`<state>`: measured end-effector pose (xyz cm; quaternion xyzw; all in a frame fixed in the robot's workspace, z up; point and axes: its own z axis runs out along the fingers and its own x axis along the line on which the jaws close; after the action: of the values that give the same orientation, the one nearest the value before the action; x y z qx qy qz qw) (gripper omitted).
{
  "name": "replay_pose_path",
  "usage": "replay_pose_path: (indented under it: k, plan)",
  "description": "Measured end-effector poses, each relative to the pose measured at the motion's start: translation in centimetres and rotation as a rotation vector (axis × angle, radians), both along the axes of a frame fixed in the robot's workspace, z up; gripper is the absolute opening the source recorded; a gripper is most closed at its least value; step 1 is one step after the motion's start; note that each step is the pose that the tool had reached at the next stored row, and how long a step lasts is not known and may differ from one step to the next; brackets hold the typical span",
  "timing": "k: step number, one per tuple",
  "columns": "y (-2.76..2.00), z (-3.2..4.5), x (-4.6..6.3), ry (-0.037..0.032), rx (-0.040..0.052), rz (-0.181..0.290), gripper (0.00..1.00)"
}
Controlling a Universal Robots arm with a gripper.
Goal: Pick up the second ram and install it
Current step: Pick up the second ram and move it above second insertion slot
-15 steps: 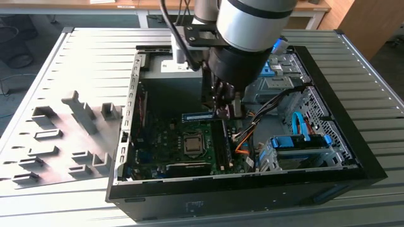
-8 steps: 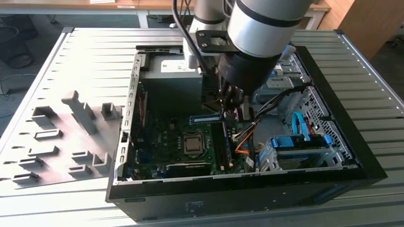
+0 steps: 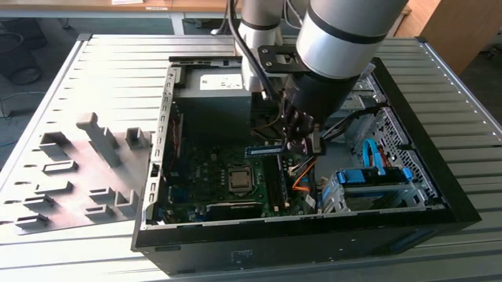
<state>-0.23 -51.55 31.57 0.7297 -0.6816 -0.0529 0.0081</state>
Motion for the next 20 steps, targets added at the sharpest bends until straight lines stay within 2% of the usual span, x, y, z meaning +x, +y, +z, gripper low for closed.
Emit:
replay_pose_path:
  k: [6,9,11,15,20]
  plan:
    - [-0.03,-0.90,0.4,0.0000,0.0001,0.000,0.14]
    - [-0.24,-1.13,0.3,0.0000,0.0000,0.000,0.14]
    - [-0.26,-1.17,-0.1,-0.0001,-0.0001,0.000,0.14]
    - [-0.31,-1.20,-1.7,-0.0027,0.0001,0.000,0.14]
    - [-0.51,-1.50,-2.0,-0.0031,0.0002,0.000,0.14]
